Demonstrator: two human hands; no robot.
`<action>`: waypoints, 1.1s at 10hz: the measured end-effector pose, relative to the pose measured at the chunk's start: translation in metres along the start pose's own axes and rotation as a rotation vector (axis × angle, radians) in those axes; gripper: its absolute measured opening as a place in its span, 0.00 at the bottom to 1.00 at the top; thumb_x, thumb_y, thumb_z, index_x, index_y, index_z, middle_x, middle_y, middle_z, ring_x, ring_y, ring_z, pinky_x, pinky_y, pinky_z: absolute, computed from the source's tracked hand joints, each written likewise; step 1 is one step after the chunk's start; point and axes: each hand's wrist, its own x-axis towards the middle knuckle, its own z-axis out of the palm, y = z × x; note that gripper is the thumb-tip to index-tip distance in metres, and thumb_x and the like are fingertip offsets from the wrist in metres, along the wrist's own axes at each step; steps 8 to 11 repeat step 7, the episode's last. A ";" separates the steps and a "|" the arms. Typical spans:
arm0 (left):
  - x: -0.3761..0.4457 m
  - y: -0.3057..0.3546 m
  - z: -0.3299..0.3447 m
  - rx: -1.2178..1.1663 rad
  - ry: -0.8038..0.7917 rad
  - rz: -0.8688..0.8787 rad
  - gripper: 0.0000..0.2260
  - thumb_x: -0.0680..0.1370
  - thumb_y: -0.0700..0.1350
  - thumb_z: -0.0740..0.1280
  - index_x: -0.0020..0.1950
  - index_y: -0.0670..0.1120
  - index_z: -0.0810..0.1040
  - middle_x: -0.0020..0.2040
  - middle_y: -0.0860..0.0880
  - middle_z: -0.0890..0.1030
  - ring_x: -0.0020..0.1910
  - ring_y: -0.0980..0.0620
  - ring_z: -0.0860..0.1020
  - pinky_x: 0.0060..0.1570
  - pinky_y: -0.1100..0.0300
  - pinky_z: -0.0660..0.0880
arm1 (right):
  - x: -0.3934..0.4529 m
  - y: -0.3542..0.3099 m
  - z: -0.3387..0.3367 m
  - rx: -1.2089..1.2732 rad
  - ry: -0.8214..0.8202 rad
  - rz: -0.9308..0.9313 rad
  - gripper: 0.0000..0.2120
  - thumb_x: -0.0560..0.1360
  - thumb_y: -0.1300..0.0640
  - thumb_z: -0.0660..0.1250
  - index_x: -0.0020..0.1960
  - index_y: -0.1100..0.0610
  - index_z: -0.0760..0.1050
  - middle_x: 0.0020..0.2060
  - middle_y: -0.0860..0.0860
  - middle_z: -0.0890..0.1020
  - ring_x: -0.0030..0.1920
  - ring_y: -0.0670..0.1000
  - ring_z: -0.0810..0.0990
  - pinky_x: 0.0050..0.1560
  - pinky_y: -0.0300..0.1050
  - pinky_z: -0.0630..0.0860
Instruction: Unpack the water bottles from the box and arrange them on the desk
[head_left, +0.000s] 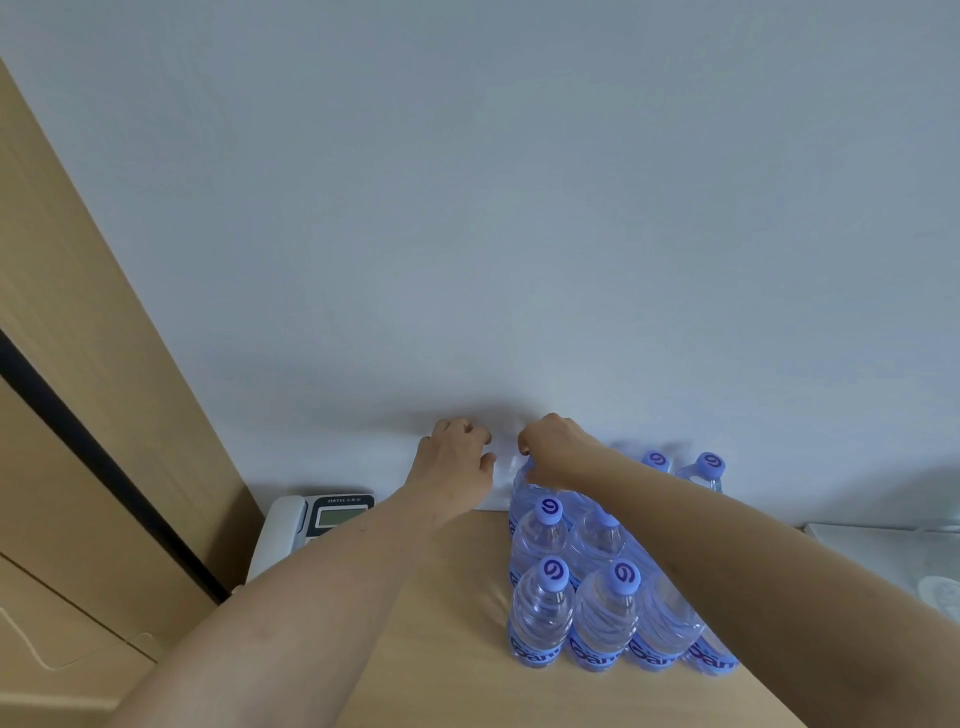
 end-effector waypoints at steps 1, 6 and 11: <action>-0.001 0.000 0.001 -0.005 -0.005 -0.004 0.14 0.81 0.50 0.59 0.64 0.48 0.75 0.60 0.47 0.75 0.61 0.46 0.70 0.57 0.51 0.71 | -0.002 0.000 0.004 -0.015 0.011 0.030 0.09 0.74 0.57 0.66 0.37 0.59 0.70 0.35 0.53 0.73 0.37 0.55 0.73 0.30 0.42 0.68; -0.001 0.001 -0.004 -0.008 0.015 -0.007 0.14 0.81 0.50 0.60 0.63 0.48 0.75 0.60 0.47 0.75 0.62 0.45 0.70 0.57 0.51 0.71 | -0.008 -0.006 0.000 0.014 -0.015 0.057 0.05 0.73 0.59 0.64 0.39 0.58 0.71 0.36 0.52 0.74 0.36 0.53 0.74 0.30 0.41 0.68; 0.000 0.005 -0.007 0.024 0.021 0.007 0.14 0.81 0.50 0.60 0.63 0.48 0.75 0.60 0.47 0.75 0.61 0.45 0.70 0.57 0.51 0.72 | -0.010 -0.001 -0.001 0.088 0.014 0.100 0.14 0.73 0.55 0.66 0.57 0.58 0.76 0.48 0.54 0.79 0.47 0.55 0.79 0.43 0.46 0.78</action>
